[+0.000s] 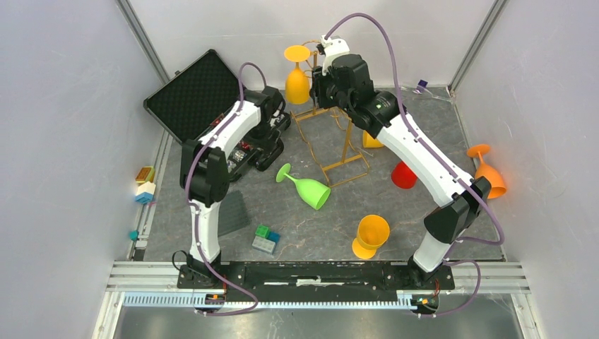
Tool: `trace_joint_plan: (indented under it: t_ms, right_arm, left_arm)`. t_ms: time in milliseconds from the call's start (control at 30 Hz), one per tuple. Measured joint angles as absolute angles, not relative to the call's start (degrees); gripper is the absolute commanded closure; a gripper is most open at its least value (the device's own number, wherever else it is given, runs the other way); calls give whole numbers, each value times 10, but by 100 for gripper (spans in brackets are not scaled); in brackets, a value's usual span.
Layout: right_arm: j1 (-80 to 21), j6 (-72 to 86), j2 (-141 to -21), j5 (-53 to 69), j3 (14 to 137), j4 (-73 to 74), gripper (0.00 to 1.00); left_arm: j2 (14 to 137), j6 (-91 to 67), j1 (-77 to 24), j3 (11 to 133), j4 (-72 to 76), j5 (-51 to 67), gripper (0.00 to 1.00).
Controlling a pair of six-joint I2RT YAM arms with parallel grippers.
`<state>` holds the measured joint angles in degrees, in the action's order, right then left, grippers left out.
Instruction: Place the wine glass upside down on the wine glass rack
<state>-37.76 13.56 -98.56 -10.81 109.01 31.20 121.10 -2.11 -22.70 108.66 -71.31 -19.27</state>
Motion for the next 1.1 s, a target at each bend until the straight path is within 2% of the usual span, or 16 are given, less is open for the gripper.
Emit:
trace_joint_plan:
  t_ms: [233,333,567,800,967,1100]
  right_arm:
    - [-378,126,-976,-83,1086,309,15]
    - [-378,122,-972,-75,1085,310,6]
    - [-378,112,-964,-63,1085,323,4]
    - [-373,107,-964,-31,1089,331,4]
    - [-363,107,-964,-15,1104,353,4]
    - [-356,108,-964,-1,1106,357,4]
  left_arm:
    - [1153,-14,-212,1074,-715,-220,0]
    - [1109,-22,-206,1073,-698,-200,0]
    - [985,-63,-203,1049,-610,-99,0]
    - [939,-121,-198,1012,-550,31,0]
    - [936,-218,-173,961,-486,138,8]
    - [921,-350,-156,895,-361,221,15]
